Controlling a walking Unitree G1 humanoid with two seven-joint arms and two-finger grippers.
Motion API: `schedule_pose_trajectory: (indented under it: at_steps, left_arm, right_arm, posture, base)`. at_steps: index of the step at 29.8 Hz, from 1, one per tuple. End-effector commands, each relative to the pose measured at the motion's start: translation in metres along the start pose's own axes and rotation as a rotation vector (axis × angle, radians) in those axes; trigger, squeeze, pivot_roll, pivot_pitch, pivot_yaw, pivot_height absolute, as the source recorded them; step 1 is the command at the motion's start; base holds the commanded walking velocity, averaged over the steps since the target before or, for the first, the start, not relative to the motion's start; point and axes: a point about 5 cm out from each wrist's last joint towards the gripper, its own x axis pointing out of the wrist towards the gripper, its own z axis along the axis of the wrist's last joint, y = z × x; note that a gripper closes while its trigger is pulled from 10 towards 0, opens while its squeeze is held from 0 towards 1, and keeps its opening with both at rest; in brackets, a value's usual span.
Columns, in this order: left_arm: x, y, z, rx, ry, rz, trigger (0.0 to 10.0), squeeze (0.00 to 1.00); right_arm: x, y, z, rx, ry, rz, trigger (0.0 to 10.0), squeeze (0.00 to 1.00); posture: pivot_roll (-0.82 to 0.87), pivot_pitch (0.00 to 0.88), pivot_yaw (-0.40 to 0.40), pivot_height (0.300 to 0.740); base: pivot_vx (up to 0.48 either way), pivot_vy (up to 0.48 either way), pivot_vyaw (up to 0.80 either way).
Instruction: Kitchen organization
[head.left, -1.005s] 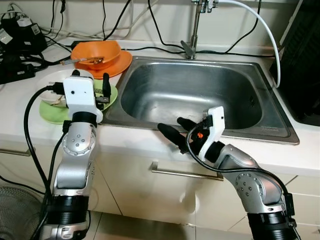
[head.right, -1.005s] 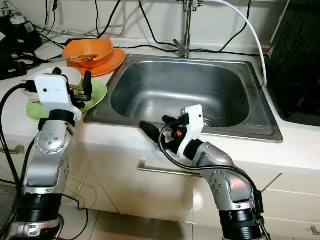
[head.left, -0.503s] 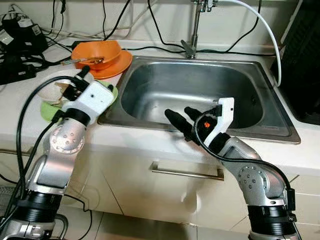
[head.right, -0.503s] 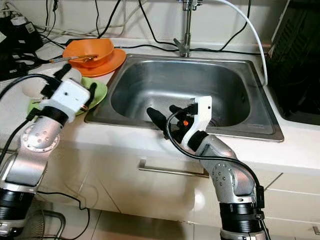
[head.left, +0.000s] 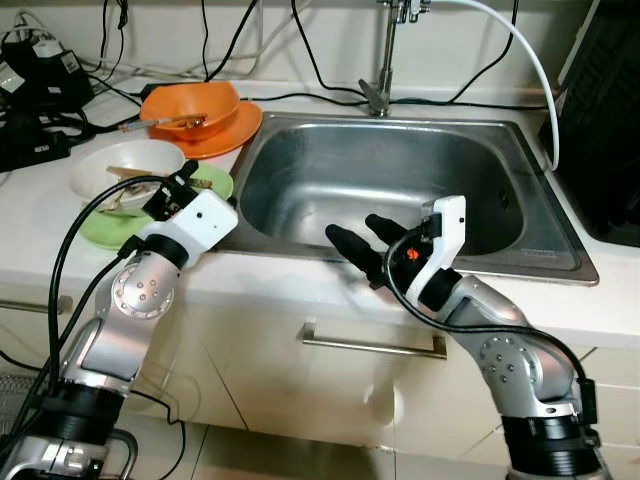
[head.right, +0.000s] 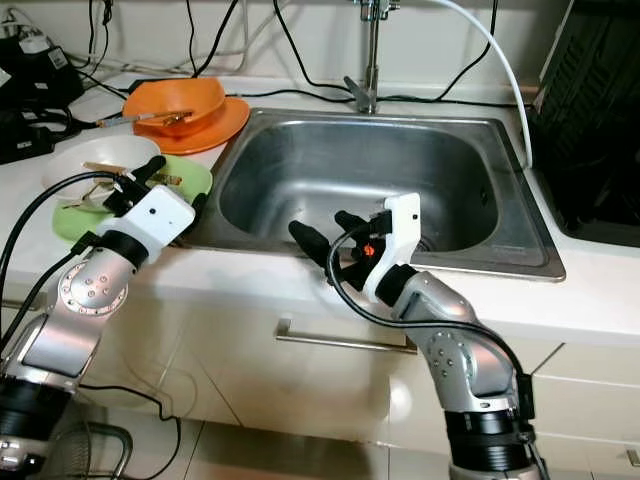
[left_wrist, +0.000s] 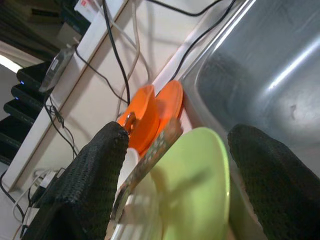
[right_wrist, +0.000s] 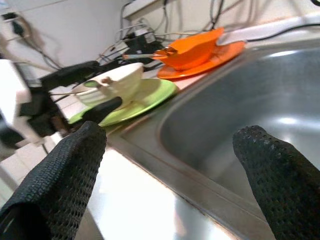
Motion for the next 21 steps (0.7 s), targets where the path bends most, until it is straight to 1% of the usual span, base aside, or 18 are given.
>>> schedule_pose_trajectory:
  at_steps: [1, 5, 10, 13, 15, 16, 17, 19, 20, 21]
  left_arm:
    - [0.003, 0.01, -0.002, 0.012, -0.004, 0.03, 10.0, 0.0]
    - [0.008, 0.018, -0.008, 0.031, 0.007, 0.055, 10.0, 0.0]
    - [0.013, 0.02, -0.013, 0.042, -0.002, 0.044, 10.0, 0.0]
    - [0.014, 0.021, -0.015, 0.043, -0.005, 0.041, 10.0, 0.0]
    - [0.016, 0.022, -0.016, 0.034, -0.024, 0.04, 10.0, 0.0]
    - [0.017, 0.022, -0.016, 0.023, -0.036, 0.037, 6.7, 0.0]
    - [0.018, 0.022, -0.016, 0.015, -0.043, 0.031, 0.0, 0.0]
    - [0.018, 0.021, -0.017, 0.013, -0.047, 0.026, 0.0, 0.0]
    - [0.019, 0.021, -0.017, 0.016, -0.048, 0.023, 0.3, 0.0]
    - [0.02, 0.021, -0.018, 0.017, -0.05, 0.021, 0.3, 0.0]
  right_arm:
    - [-0.001, 0.009, -0.002, 0.009, 0.023, 0.067, 10.0, 0.0]
    - [-0.004, 0.015, -0.003, 0.014, 0.035, 0.128, 10.0, 0.0]
    - [-0.004, 0.023, 0.002, 0.042, 0.007, 0.175, 10.0, 0.0]
    - [-0.004, 0.024, 0.003, 0.046, -0.001, 0.182, 10.0, 0.0]
    - [-0.004, 0.026, 0.005, 0.051, -0.013, 0.189, 10.0, 0.0]
    - [-0.004, 0.027, 0.005, 0.053, -0.017, 0.19, 10.0, 0.0]
    - [-0.004, 0.027, 0.006, 0.054, -0.022, 0.191, 10.0, 0.0]
    - [-0.004, 0.028, 0.006, 0.056, -0.024, 0.192, 10.0, 0.0]
    - [-0.005, 0.029, 0.006, 0.056, -0.024, 0.194, 10.0, 0.0]
    - [-0.005, 0.03, 0.006, 0.054, -0.022, 0.196, 10.0, 0.0]
  posture:
    - [-0.08, 0.0, 0.067, 0.74]
    - [-0.09, 0.0, 0.065, 0.74]
    - [-0.1, 0.0, 0.068, 0.74]
    - [-0.1, 0.0, 0.071, 0.74]
    - [-0.1, 0.0, 0.073, 0.74]
    - [-0.11, 0.0, 0.074, 0.74]
    - [-0.11, 0.0, 0.074, 0.74]
    - [-0.11, 0.0, 0.075, 0.74]
    - [-0.11, 0.0, 0.075, 0.74]
    - [-0.11, 0.0, 0.075, 0.74]
  base:
    - [0.0, 0.0, 0.0]
    - [0.0, 0.0, 0.0]
    - [0.0, 0.0, 0.0]
    - [0.0, 0.0, 0.0]
    - [0.0, 0.0, 0.0]
    - [0.0, 0.0, 0.0]
    - [0.0, 0.0, 0.0]
    - [0.0, 0.0, 0.0]
    - [0.0, 0.0, 0.0]
    - [0.0, 0.0, 0.0]
